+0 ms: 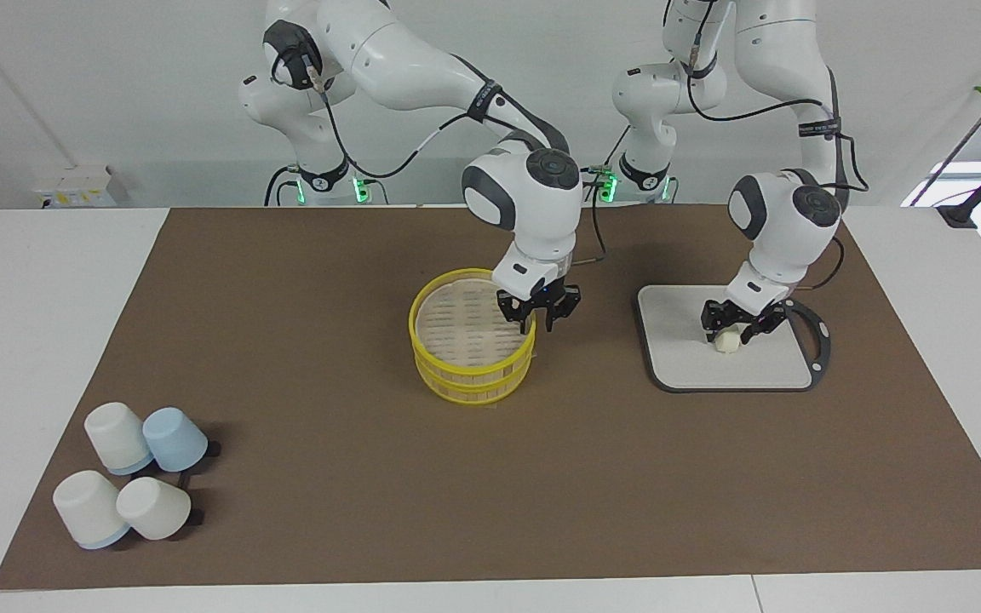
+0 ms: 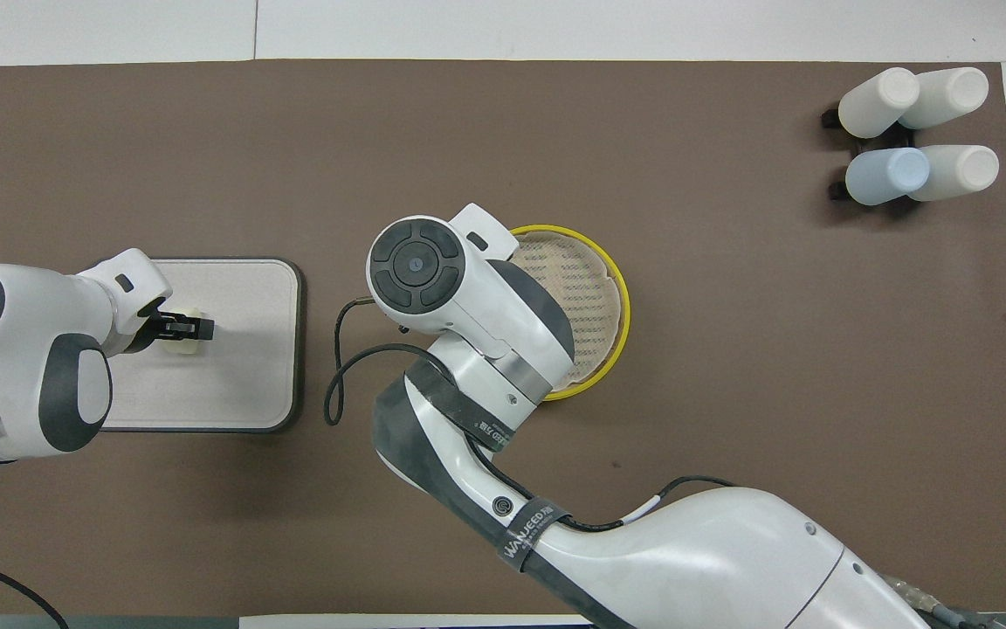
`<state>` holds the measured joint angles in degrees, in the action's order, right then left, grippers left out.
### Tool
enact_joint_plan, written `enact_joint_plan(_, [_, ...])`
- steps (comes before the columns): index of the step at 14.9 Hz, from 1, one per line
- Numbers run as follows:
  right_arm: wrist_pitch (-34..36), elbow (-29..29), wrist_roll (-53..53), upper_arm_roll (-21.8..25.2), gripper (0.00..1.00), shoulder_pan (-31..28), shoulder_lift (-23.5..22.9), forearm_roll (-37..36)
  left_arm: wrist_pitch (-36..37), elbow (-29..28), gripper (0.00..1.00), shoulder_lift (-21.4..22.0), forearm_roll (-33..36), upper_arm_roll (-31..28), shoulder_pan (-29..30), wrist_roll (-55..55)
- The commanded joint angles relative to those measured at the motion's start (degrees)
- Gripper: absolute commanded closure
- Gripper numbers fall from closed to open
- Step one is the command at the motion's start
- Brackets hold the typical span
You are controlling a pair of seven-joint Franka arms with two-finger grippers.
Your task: Place bun in steamer
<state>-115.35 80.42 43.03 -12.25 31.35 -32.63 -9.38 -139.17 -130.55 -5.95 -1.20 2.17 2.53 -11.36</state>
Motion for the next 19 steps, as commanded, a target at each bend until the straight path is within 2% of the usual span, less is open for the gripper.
enact_joint_plan(1, [-0.76, 2.37, 1.62, -0.14, 1.00, -0.15, 1.96, -0.64, 2.67, 1.52, 0.50, 0.06, 0.32, -0.41, -0.33, -0.68])
enact_joint_plan(3, [-0.49, 2.02, 1.62, -0.14, 1.00, -0.15, 1.87, -0.64, 2.50, 1.44, 0.67, 0.06, 0.32, -0.41, -0.42, -0.42])
enact_joint_plan(5, [0.47, 1.50, 1.53, -0.14, 1.00, -0.50, 1.96, -0.64, 2.50, 1.52, 0.68, 0.06, 0.32, -0.41, -0.42, -0.33])
enact_joint_plan(6, [2.82, -0.51, 1.27, -0.23, 1.00, -0.85, 2.05, -0.64, 2.41, 1.52, 0.71, 0.06, 0.32, -0.41, -0.42, -0.24])
enact_joint_plan(9, [9.95, -5.70, -1.09, -0.58, 1.00, -3.40, 2.13, -0.55, 3.11, 2.57, 0.72, -0.02, -0.02, -0.33, -0.42, 0.11])
enact_joint_plan(10, [11.62, -6.24, -2.76, -0.49, 1.00, -4.45, 3.70, 0.41, 5.20, 3.97, 0.72, -0.11, -0.20, -0.33, -0.42, 0.89])
enact_joint_plan(12, [15.13, -5.46, -8.63, -0.41, 1.00, -6.64, 7.83, 1.56, 11.95, 10.10, 0.73, -0.46, -0.46, -0.06, -1.90, 5.36])
enact_joint_plan(15, [26.28, -4.49, -17.86, -0.41, 1.00, -11.74, 13.37, 1.65, 24.17, 24.85, 0.73, -4.75, -0.91, -0.15, -10.93, 22.46])
enact_joint_plan(17, [31.14, -0.12, -23.66, -0.41, 1.00, -17.26, 18.11, 1.91, 29.19, 34.26, 0.73, -8.00, -1.08, -0.15, -17.78, 34.85])
enact_joint_plan(19, [30.80, 5.68, -31.47, -0.41, 1.00, -22.45, 22.33, 1.91, 29.75, 39.39, 0.73, -10.12, -2.22, -0.15, -24.38, 46.02])
